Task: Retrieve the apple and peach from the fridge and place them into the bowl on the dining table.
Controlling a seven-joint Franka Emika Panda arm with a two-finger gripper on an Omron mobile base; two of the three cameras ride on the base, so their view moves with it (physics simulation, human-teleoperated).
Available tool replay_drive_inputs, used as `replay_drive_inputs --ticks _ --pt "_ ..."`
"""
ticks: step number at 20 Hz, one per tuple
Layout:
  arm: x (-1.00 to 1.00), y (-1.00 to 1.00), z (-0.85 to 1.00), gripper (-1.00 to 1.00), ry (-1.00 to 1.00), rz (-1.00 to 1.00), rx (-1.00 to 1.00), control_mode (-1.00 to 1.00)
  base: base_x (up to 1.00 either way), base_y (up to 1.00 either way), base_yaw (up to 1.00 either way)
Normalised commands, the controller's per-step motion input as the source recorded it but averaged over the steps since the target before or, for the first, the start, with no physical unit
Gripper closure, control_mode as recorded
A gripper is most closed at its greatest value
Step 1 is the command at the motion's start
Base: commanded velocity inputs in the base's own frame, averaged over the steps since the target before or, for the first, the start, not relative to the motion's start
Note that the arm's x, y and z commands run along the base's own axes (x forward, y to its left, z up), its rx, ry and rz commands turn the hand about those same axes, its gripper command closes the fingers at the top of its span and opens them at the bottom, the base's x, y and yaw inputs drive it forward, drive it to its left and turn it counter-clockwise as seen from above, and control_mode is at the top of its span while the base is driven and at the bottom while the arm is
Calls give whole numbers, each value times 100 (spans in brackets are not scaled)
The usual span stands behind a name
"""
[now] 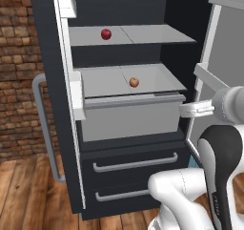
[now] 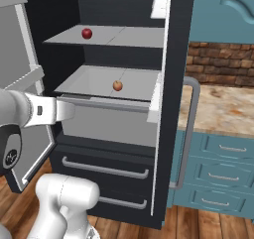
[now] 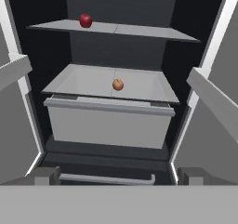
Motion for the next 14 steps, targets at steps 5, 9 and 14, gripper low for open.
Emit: replay_drive_inputs --ticks 5,9,14 --pt "-3 -2 0 -100 0 0 0 -100 0 0 0" --pt "0 0 0 -100 0 0 0 -100 0 0 0" --pt "0 0 0 -100 0 0 0 100 0 0 0"
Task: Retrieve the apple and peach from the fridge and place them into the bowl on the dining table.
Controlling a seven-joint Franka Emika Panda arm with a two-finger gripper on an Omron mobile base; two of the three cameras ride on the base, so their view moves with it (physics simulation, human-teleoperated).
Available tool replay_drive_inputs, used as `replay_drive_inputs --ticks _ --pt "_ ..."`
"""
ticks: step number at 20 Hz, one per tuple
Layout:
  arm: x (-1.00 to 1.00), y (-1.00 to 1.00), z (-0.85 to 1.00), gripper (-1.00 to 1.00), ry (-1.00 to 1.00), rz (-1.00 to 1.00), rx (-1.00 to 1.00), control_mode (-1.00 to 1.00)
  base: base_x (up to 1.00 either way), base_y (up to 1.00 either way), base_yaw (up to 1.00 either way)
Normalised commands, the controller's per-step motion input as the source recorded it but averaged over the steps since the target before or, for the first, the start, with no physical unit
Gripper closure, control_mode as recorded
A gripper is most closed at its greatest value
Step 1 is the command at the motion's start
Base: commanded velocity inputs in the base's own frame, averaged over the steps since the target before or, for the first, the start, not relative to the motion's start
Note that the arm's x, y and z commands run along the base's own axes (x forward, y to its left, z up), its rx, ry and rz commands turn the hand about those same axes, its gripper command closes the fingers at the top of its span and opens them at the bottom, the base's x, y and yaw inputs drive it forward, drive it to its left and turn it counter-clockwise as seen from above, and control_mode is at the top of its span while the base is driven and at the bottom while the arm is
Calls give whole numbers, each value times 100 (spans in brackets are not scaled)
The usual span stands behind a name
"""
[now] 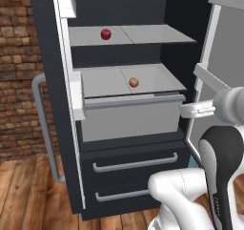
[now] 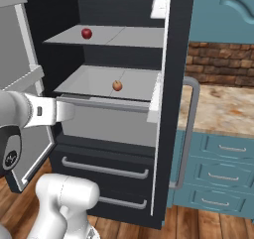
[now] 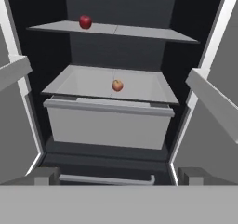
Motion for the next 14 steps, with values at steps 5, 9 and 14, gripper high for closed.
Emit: replay_drive_inputs --ticks 5,9,14 --pt "0 0 0 -100 0 0 0 100 41 0 0" --pt "0 0 0 -100 0 0 0 100 100 0 0" --pt "0 0 0 -100 0 0 0 100 100 0 0"
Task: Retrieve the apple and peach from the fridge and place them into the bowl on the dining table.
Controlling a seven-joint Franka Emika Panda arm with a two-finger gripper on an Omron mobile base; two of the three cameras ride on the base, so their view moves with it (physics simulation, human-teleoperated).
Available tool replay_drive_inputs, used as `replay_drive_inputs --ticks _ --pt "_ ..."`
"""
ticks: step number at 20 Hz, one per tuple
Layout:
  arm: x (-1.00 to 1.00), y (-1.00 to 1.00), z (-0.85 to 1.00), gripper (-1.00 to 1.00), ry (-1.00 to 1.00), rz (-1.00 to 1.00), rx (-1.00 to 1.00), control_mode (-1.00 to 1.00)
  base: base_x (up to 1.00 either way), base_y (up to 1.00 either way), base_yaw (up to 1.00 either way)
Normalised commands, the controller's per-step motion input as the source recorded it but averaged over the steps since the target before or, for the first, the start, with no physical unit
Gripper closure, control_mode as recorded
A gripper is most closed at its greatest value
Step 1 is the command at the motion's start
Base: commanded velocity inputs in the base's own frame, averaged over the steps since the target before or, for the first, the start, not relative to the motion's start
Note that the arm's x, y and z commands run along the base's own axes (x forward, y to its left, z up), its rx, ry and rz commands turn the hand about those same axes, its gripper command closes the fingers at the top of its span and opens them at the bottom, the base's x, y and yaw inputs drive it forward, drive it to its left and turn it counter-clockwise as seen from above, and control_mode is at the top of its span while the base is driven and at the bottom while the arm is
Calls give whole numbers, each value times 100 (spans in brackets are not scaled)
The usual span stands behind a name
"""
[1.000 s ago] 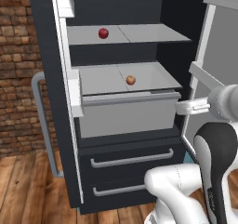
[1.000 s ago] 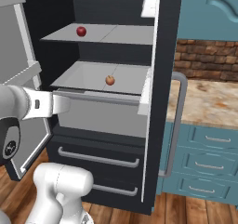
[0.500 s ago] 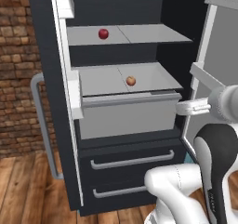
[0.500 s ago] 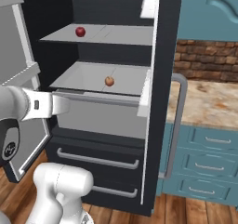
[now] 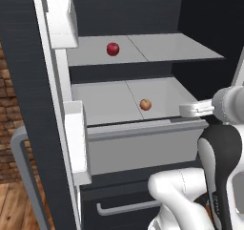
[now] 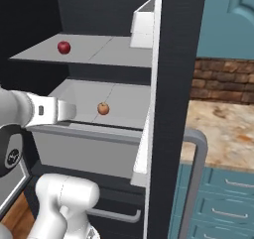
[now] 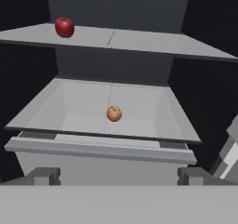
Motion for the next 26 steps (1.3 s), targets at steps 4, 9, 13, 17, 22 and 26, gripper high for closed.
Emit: replay_drive_inputs --ticks 4,9,13,17,22,26 --pt "0 0 0 -100 0 0 0 100 100 0 0" --pt "33 0 0 -100 1 1 0 -100 40 0 1" --pt "9 0 5 -100 -1 5 0 -100 0 0 0" --pt "5 1 15 -100 -5 12 0 -100 0 0 0" --pt "10 10 3 -100 0 0 0 -100 0 0 0" --pt "4 45 46 -100 0 0 -1 -100 0 0 0"
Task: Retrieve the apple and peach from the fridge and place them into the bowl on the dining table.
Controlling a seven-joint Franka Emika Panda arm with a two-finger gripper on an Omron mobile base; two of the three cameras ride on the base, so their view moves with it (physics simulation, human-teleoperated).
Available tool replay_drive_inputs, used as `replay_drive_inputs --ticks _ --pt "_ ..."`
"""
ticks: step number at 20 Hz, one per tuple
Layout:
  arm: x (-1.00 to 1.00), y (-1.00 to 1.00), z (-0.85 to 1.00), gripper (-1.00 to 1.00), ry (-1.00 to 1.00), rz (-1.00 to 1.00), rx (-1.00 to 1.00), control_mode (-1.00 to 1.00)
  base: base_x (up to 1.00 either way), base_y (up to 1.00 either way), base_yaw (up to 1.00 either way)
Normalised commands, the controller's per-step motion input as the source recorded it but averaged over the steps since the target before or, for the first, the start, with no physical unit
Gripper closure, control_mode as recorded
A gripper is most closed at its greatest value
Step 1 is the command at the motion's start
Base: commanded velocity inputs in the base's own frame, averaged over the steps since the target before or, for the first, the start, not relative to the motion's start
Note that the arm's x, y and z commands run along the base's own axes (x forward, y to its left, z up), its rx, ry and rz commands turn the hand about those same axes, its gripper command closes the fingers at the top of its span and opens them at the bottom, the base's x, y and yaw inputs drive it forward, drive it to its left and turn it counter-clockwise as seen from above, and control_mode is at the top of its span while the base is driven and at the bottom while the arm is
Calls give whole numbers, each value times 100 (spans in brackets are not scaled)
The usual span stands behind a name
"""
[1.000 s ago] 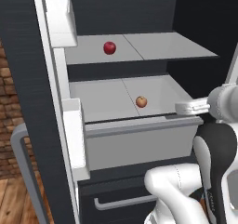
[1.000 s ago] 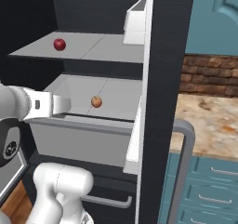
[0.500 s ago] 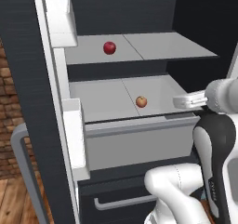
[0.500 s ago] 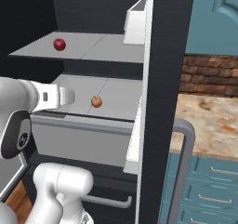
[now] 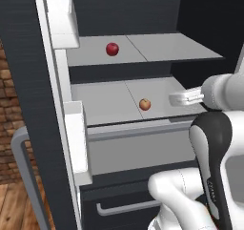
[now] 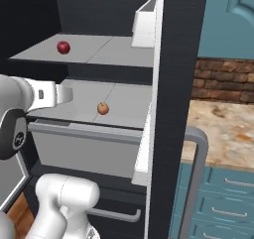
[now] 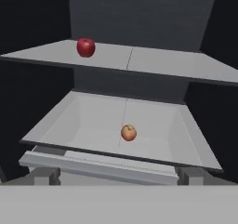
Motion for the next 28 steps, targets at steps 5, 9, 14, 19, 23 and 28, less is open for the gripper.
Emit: replay_drive_inputs --ticks 5,9,14,19,23,28 --pt "4 22 65 -100 0 0 -1 -100 0 0 0" --pt "21 0 51 -100 5 3 0 -100 0 0 0" --pt "47 0 5 -100 1 12 0 -100 0 0 0" --pt "48 6 -6 -100 5 10 0 -100 0 0 0" --pt "42 22 -3 -100 8 6 0 -100 0 0 0" --pt "36 37 -18 -100 2 1 0 -100 0 0 0"
